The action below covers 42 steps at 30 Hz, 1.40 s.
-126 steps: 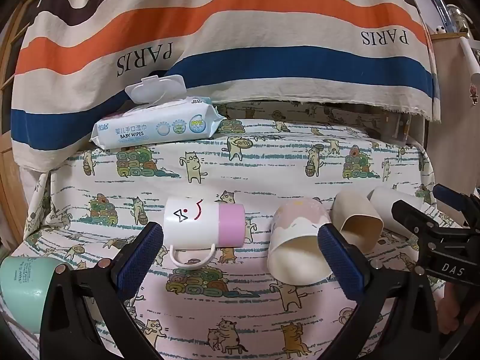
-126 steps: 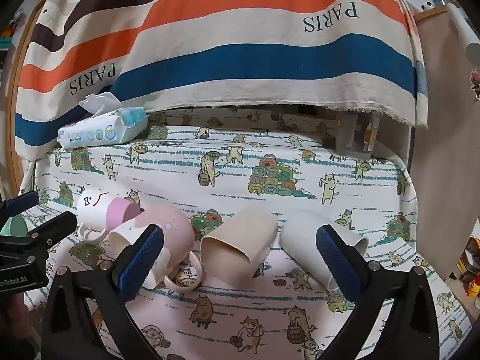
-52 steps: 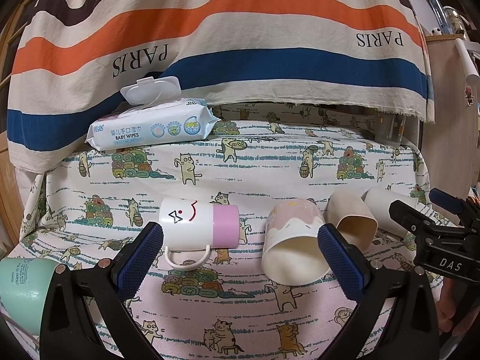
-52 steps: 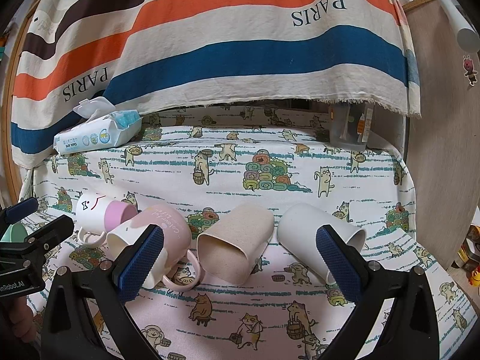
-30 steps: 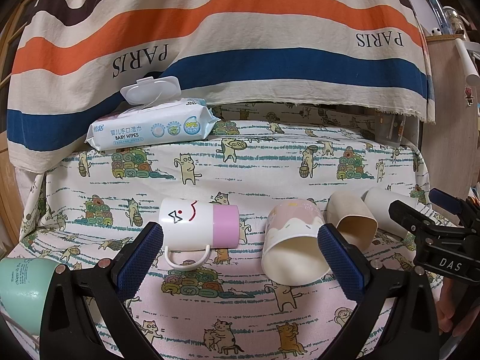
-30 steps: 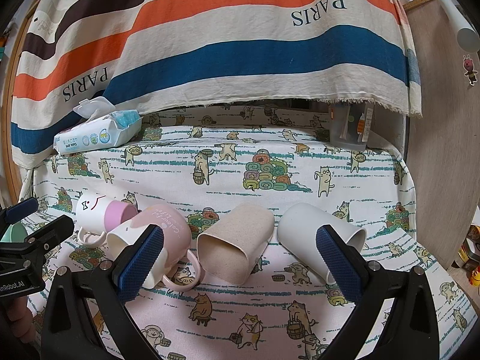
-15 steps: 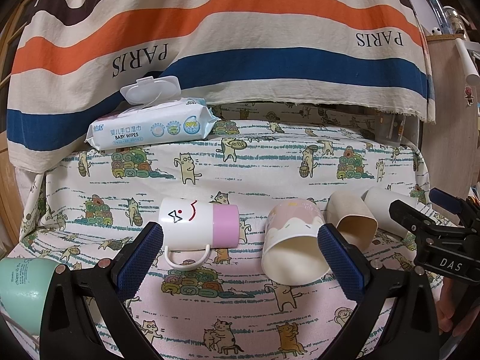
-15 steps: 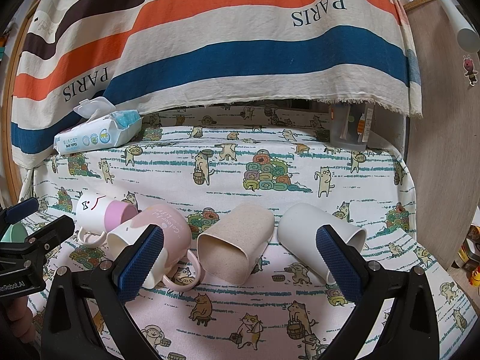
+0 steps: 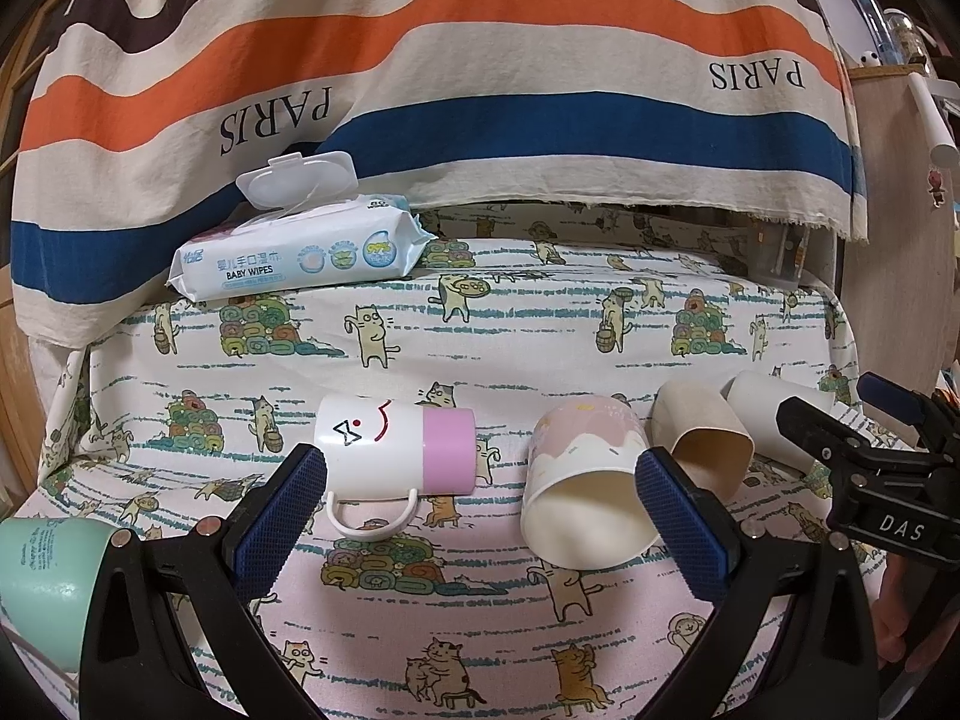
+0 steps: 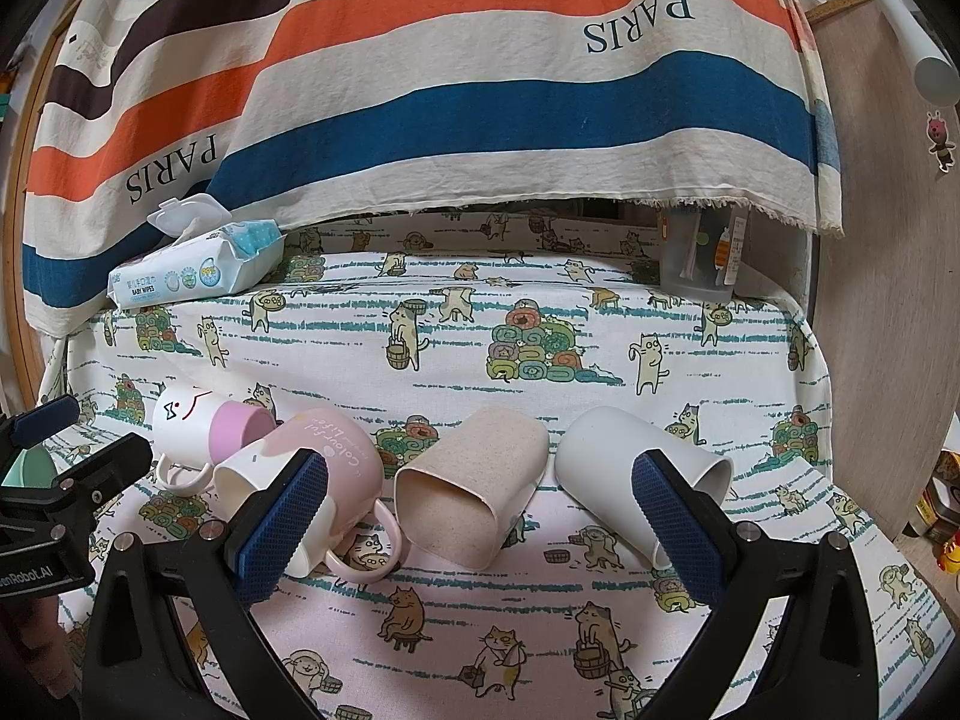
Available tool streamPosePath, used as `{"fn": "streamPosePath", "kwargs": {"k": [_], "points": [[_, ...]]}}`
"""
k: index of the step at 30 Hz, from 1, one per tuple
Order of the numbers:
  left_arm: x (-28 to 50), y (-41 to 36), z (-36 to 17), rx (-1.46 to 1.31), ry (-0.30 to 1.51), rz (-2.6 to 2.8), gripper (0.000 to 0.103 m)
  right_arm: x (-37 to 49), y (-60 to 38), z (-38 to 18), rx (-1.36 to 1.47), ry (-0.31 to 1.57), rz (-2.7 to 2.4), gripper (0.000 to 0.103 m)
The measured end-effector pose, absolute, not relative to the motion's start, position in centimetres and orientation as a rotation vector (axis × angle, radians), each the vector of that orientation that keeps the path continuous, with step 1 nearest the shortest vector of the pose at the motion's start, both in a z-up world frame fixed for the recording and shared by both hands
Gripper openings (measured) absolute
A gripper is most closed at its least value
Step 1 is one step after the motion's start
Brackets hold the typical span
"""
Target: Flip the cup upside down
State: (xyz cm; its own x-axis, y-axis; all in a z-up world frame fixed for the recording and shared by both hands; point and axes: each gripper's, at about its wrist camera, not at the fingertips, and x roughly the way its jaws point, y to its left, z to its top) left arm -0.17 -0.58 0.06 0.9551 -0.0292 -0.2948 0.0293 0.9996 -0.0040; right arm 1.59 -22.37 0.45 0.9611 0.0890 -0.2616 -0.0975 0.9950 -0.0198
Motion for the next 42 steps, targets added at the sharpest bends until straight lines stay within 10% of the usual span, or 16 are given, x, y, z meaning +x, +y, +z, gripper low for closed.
{"fn": "streamPosePath", "kwargs": {"k": [33,42], "points": [[-1.5,-0.1,8.8,0.005,0.274,-0.064,0.102,-2.3,-22.5,7.8,-0.071,0.143,0.120,0.102],[4.3,-1.3,11.2,-0.008,0.501,-0.008,0.102,2.5,-23.7,10.9,-0.057,0.156,0.085,0.102]]}}
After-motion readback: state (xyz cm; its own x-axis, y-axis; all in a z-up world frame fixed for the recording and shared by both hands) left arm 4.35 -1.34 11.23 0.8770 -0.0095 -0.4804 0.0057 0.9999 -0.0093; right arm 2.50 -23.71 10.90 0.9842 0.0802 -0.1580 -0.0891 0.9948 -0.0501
